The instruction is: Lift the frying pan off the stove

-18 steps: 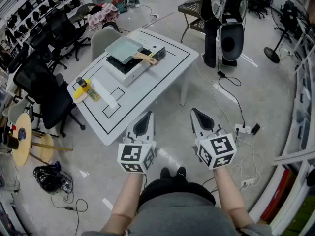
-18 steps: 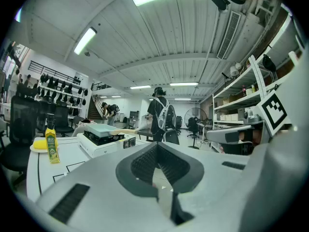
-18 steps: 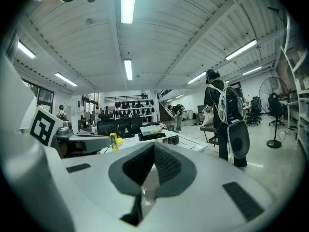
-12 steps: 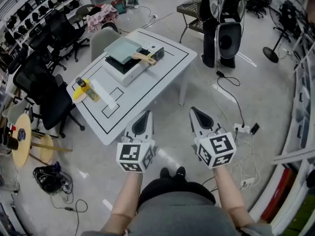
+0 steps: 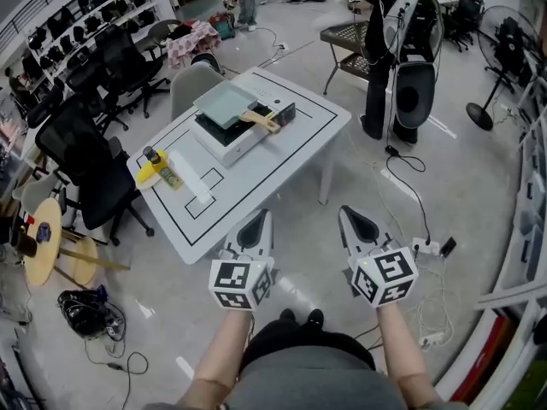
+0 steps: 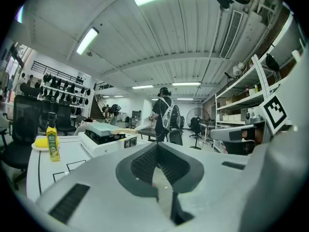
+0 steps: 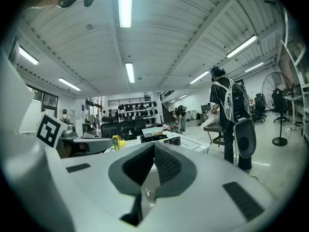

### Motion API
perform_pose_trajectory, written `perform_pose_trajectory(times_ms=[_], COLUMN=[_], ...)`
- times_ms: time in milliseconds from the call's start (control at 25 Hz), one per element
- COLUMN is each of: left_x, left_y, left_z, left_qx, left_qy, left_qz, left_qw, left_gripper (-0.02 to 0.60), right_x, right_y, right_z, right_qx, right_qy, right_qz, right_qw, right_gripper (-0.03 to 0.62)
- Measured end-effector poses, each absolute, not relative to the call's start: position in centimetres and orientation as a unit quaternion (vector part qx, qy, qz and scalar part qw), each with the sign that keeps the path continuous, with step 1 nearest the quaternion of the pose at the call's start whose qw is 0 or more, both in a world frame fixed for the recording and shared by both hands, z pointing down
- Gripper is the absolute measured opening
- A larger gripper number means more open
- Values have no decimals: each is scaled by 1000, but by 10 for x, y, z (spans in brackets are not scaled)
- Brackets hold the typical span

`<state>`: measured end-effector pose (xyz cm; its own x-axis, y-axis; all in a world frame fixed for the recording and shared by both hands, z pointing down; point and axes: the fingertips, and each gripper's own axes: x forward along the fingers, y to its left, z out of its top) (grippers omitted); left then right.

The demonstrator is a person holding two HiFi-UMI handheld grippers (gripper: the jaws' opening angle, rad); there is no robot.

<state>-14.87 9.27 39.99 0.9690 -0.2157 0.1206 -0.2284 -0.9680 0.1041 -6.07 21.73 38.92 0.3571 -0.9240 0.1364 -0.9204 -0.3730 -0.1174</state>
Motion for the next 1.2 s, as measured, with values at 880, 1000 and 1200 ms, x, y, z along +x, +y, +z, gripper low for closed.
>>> perform_pose_trajectory(times_ms=[880,1000,1200], left_x=[-149,-145,-136], left_y=[82,78,64], left_z=[393,394,398], left_qx=[984,984,983], left_qy=[-162,-163,-165], left_qz=[64,67,70], left_qw=[38,40,47], left_gripper=[20,55,105], right_x=[-36,-32,-23], right_y=[219,215,200], right_z=[386,389,398], right_qx=[-802,-798,-790], right_qy=[589,593,600], right_qz=[-97,-106,-122], right_qw=[26,30,38], right_gripper=[85,108,145])
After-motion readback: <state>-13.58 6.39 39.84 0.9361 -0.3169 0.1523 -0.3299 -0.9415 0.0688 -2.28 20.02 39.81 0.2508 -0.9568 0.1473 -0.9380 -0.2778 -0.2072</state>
